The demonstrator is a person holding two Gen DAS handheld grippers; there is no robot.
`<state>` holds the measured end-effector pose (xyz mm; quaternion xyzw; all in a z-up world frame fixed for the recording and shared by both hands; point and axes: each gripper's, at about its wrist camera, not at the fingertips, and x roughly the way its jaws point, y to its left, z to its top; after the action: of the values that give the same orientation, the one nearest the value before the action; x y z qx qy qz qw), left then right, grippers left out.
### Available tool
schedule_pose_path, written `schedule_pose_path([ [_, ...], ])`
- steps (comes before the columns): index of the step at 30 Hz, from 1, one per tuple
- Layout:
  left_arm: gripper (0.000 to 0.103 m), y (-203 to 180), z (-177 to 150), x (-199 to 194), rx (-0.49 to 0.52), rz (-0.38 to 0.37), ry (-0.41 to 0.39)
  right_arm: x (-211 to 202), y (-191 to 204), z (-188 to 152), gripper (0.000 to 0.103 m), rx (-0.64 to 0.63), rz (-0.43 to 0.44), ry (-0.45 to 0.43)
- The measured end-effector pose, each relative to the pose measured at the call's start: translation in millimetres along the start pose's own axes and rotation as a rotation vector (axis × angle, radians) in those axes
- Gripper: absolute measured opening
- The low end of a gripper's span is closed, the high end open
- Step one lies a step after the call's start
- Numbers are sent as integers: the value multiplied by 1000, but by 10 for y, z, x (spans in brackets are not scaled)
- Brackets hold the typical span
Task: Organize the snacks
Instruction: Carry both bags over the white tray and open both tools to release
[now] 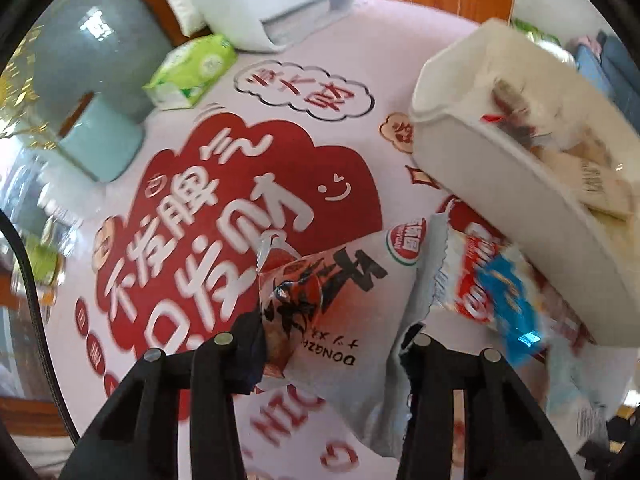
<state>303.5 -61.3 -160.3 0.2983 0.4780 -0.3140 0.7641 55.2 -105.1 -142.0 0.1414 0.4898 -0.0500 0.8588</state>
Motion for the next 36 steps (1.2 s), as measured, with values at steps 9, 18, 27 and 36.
schedule_pose_path([
  [9, 43, -140, -571, -1282, -105, -34, -161, -674, 99, 221, 10, -17, 53, -121],
  [18, 44, -554, -732, -2183, -158, -89, -335, -1440, -108, 492, 10, -24, 26, -265],
  [27, 44, -1190, -175, -2283, -278, -76, -353, -1859, -877, 1030, 10, -59, 50, -394],
  [36, 45, -1823, 556, -1785, -433, -26, -266, -1633, -1715, 1663, 10, -156, 133, -325],
])
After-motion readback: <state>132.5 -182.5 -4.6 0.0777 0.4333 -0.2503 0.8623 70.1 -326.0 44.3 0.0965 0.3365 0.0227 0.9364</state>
